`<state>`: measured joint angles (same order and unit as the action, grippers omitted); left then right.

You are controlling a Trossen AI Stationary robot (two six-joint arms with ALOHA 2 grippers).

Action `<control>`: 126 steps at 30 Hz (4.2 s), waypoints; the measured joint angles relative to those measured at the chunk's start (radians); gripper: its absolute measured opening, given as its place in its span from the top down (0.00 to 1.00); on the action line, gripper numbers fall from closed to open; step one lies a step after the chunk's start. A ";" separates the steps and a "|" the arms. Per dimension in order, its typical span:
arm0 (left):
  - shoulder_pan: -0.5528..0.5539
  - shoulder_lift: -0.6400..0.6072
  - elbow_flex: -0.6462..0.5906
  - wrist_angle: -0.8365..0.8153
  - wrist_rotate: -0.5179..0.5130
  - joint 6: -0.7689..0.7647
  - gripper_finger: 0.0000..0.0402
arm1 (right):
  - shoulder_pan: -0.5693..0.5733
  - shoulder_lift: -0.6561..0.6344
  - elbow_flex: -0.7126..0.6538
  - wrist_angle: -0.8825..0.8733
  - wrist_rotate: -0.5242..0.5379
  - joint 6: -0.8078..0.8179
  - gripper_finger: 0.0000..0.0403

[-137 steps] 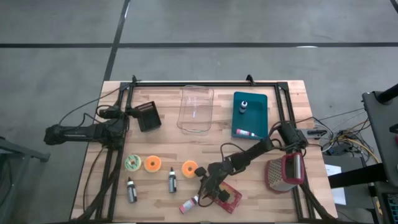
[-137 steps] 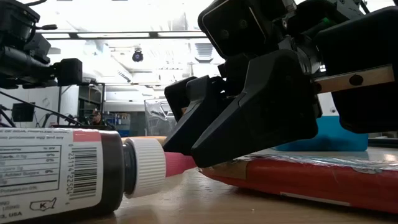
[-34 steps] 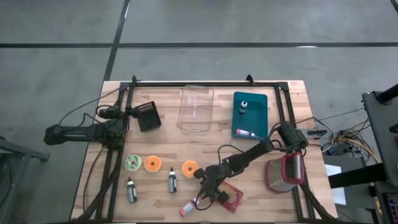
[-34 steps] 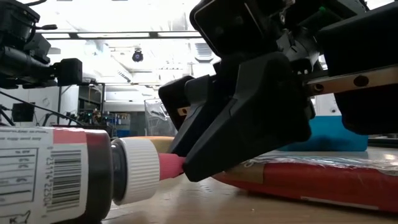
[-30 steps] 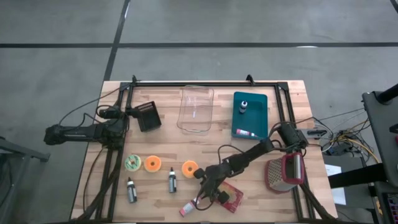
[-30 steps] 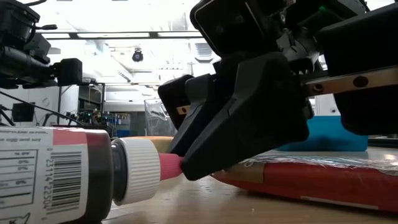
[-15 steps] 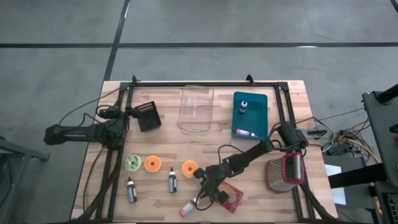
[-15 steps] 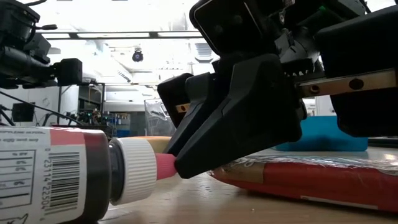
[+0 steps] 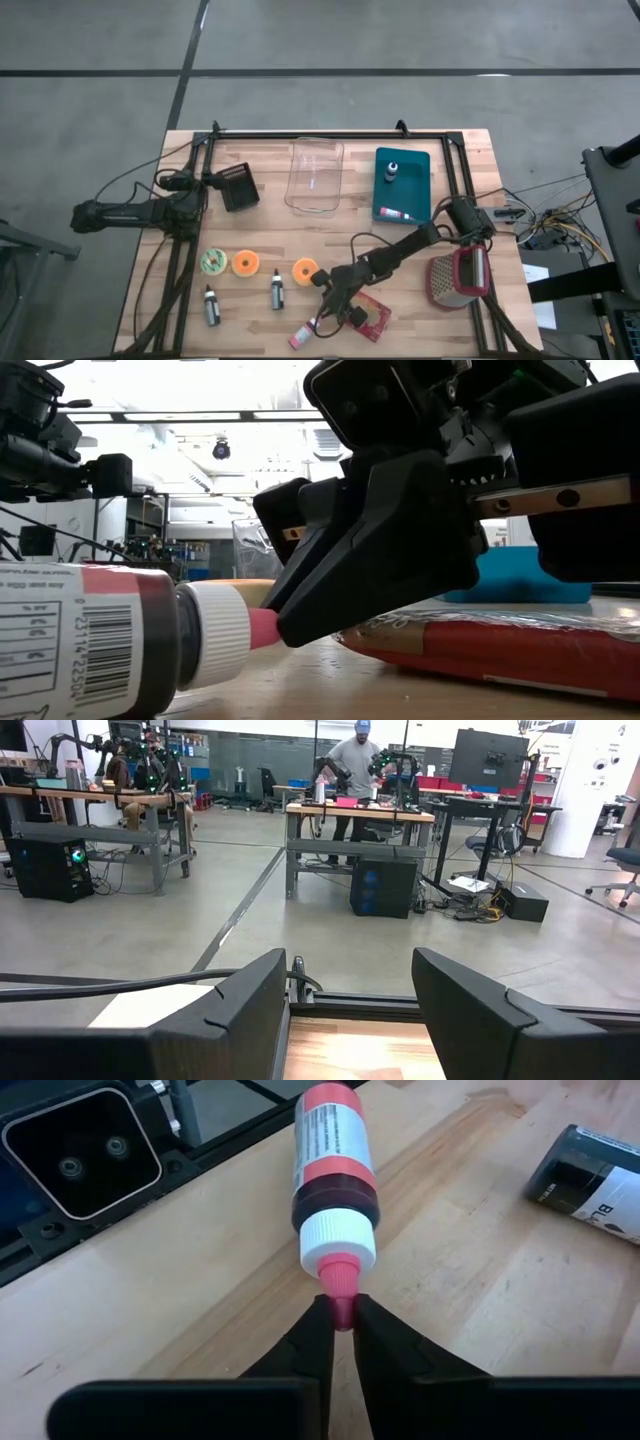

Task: Pick & Place Food Item
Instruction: Put the pink food coloring bottle into the blue bin

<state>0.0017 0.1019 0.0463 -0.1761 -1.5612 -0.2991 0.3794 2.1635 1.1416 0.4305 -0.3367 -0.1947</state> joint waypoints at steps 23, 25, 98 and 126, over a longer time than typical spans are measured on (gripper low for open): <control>0.000 0.000 0.000 0.000 0.000 0.000 0.45 | -0.001 -0.035 -0.001 -0.045 0.000 0.004 0.97; 0.000 0.000 0.000 0.000 0.000 0.000 0.45 | -0.001 -0.055 -0.001 -0.060 0.003 0.004 0.97; 0.000 0.006 0.000 0.000 0.000 0.000 0.45 | -0.037 -0.370 0.017 -0.562 0.162 0.153 0.97; 0.000 0.006 0.000 0.000 0.000 0.000 0.45 | -0.038 -0.486 0.018 -0.700 0.235 0.146 0.97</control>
<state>0.0013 0.1081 0.0463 -0.1761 -1.5612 -0.2990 0.3411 1.6771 1.1591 -0.2691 -0.1012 -0.0491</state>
